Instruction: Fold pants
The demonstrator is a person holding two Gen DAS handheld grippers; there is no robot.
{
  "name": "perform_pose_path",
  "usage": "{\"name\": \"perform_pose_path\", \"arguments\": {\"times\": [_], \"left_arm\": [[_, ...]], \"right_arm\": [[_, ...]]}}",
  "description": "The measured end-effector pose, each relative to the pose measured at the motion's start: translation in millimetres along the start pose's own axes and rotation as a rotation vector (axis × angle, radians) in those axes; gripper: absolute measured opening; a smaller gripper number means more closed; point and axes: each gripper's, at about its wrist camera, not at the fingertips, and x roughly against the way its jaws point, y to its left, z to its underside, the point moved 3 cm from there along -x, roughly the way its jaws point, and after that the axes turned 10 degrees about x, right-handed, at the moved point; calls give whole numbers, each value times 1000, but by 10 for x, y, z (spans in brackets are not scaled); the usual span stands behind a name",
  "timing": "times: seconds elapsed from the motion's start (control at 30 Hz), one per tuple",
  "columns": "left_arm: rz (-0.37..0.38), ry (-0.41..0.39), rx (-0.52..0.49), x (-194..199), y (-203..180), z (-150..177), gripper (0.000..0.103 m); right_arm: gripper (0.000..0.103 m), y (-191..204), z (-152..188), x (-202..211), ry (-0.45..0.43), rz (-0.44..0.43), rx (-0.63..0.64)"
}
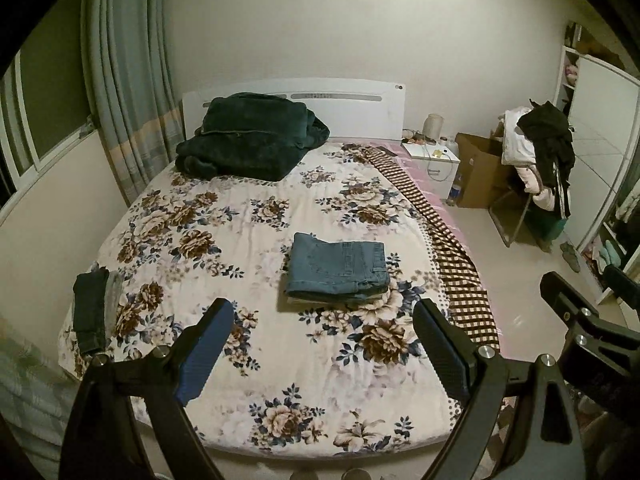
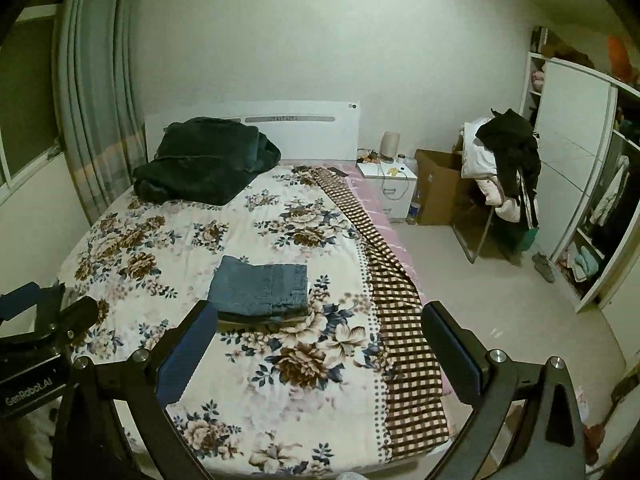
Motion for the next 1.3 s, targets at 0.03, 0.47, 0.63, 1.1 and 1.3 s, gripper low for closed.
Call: {"name": "perform_pose_path", "arguments": {"times": [0.03,0.47,0.63,1.1,1.3], "left_arm": [[-4,1,0,14,-4,-1,98],[-34,-26,22,45,85,-46,102],[-47,-24,29,32,120,-51,102],[-56,-23,26,29,179,-71,102],[-59,-27,25,24,211,-118,102]], "right_arm": [[103,5,-4,12,-2,-3,0],[103,-1,-66,-59,5,-19,-3],[103,10,-55,-84,4,-34,-6],[103,36,-35,-196,12,-59,-15],[103,45,-28,-242,20,-67,-24]]}}
